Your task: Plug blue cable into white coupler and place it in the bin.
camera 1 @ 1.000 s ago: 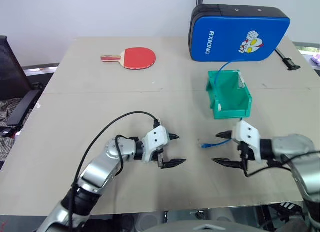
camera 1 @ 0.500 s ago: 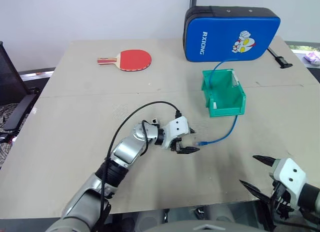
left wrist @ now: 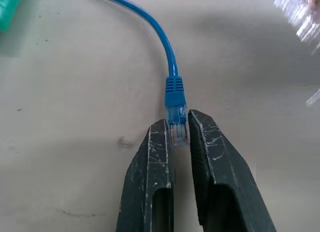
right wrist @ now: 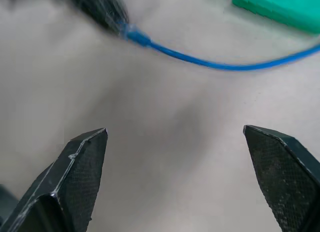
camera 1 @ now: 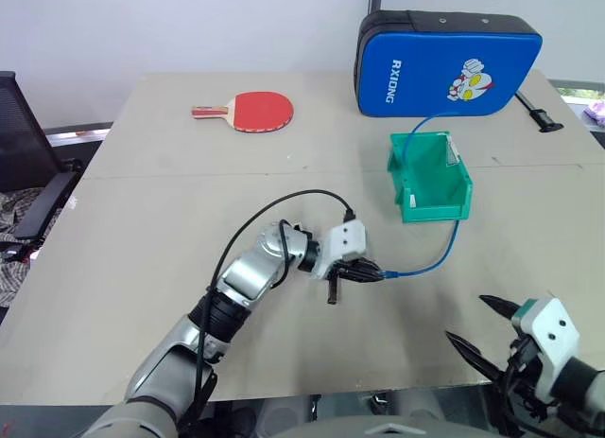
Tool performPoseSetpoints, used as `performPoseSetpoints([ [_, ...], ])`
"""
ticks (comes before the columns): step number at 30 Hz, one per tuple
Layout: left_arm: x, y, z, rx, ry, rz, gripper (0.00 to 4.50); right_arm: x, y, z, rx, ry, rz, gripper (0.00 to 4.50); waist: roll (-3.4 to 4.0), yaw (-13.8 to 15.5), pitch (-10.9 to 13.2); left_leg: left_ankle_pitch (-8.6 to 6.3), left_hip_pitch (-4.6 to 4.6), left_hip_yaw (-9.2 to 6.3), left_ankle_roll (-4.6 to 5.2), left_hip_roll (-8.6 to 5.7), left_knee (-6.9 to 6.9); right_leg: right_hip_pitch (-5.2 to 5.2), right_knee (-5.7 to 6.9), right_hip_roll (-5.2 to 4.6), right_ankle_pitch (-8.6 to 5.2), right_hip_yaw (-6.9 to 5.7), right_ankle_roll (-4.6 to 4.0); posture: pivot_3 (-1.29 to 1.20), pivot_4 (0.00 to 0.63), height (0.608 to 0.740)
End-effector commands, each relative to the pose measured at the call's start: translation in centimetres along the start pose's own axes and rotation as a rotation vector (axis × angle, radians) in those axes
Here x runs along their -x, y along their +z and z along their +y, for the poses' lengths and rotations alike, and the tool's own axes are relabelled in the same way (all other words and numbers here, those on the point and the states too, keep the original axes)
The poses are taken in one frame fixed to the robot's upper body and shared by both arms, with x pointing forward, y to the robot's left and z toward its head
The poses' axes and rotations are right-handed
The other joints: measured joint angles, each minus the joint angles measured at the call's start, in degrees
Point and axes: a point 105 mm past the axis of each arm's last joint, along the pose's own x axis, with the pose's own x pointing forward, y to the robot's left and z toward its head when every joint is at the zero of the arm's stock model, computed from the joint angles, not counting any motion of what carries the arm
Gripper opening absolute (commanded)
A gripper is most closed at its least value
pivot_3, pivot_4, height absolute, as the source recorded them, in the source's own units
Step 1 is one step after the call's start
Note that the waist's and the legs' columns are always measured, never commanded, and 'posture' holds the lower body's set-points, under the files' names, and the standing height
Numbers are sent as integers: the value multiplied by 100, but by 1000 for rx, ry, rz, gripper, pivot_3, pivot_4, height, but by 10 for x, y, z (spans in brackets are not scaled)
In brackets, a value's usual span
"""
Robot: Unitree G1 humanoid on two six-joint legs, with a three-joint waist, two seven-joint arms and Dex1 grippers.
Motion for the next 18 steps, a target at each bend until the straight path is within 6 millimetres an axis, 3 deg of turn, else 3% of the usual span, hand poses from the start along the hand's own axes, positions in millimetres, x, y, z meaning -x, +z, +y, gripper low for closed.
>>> performPoseSetpoints([
  [1, 22, 44, -19, 162, -164, -186, 54, -12, 22, 22, -209, 101, -154, 4306, -1, -9, 0, 0, 0, 0, 0, 0, 0, 0, 0, 0, 0, 1, 0, 0, 150, 740],
  [3, 35, 57, -25, 275, -231, -236, 54, -21, 34, 27, -317, 142, -245, 4306, -2, -31, 1, 0, 1, 0, 0, 2, 1, 0, 0, 0, 0, -1, 1, 0, 150, 740],
  [6, 46, 69, -31, 362, -274, -296, 0, -34, 55, 33, -408, 201, -354, 3525, 3, -70, -2, 0, 4, -1, 1, 1, 4, 1, 2, 0, 0, -1, 2, 0, 150, 740],
  [11, 51, 79, -34, 429, -299, -349, 0, -41, 77, 41, -481, 285, -433, 3525, 2, -79, -2, 0, -5, -5, 0, -9, 4, 0, -1, -5, 16, -1, 6, 0, 150, 740],
  [18, 51, 83, -38, 451, -305, -379, 0, -36, 102, 44, -517, 359, -512, 3525, 2, -115, -2, 0, -3, -2, 0, -13, 3, 0, -3, -5, 22, 4, 4, 0, 150, 740],
])
